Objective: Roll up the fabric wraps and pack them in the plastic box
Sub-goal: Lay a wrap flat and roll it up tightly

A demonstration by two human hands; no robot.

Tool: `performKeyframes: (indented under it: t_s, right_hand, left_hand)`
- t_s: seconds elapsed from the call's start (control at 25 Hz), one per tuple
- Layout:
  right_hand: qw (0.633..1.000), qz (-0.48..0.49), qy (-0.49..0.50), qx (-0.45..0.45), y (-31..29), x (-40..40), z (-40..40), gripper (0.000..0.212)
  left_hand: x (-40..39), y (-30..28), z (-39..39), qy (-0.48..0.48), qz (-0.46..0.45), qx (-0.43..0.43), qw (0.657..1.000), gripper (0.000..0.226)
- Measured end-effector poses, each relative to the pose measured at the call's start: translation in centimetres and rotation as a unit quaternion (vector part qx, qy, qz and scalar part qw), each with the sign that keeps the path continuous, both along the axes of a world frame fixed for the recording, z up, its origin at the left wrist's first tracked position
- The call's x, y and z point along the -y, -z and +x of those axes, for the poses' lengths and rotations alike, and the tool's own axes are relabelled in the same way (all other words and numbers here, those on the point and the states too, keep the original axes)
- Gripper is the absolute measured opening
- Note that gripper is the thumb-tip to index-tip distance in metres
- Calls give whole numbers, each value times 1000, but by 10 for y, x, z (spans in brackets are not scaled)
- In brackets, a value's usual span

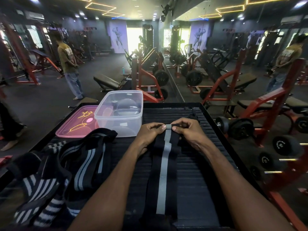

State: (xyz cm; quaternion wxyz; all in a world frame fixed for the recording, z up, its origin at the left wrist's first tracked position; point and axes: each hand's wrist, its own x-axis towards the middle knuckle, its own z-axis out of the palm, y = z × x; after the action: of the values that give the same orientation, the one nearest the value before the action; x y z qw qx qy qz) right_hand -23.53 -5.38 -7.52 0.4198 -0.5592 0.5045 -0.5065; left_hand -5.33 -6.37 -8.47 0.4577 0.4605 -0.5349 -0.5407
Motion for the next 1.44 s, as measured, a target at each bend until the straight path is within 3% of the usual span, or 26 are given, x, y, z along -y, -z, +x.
performKeyframes:
  t_s: [0.16, 0.2, 0.28, 0.4, 0.48, 0.76, 1.0, 1.2, 1.32, 1.44]
  right_hand:
    - [998, 20, -21, 51, -2, -1, 2, 9]
    - [998, 36, -33, 49, -3, -3, 3, 3]
    - [998, 44, -36, -3, -1, -2, 3, 13]
    - [1000, -2, -5, -24, 0, -1, 1, 8]
    - [999, -30, -4, -18, 0, -2, 0, 16]
    - [998, 10, -42, -43, -1, -3, 1, 16]
    - [997, -49, 1, -67, 2, -1, 2, 13]
    - [997, -56, -18, -52, -2, -3, 1, 23]
    - [998, -25, -38, -47, -2, -3, -2, 15]
    - [993, -3, -33, -115, 1, 0, -1, 13]
  left_hand:
    - [0, 1, 0, -6, 19, -12, 1000, 9]
    - [1, 1, 0, -15, 15, -16, 1000, 7]
    - [0, 0, 0, -25, 7, -19, 999, 10]
    - [0, 0, -1, -5, 19, -30, 999, 12]
    - [-2, -1, -2, 14, 45, -65, 997, 6]
    - [4, 4, 3, -35, 9, 8, 999, 4]
    - [-1, 0, 4, 10, 4, 15, 1000, 19]
    - [-1, -2, 3, -8, 1, -8, 1000, 11]
    - [0, -2, 1, -35, -46, 13, 998, 13]
    - [0, -1, 2, -39, -52, 9, 998, 23]
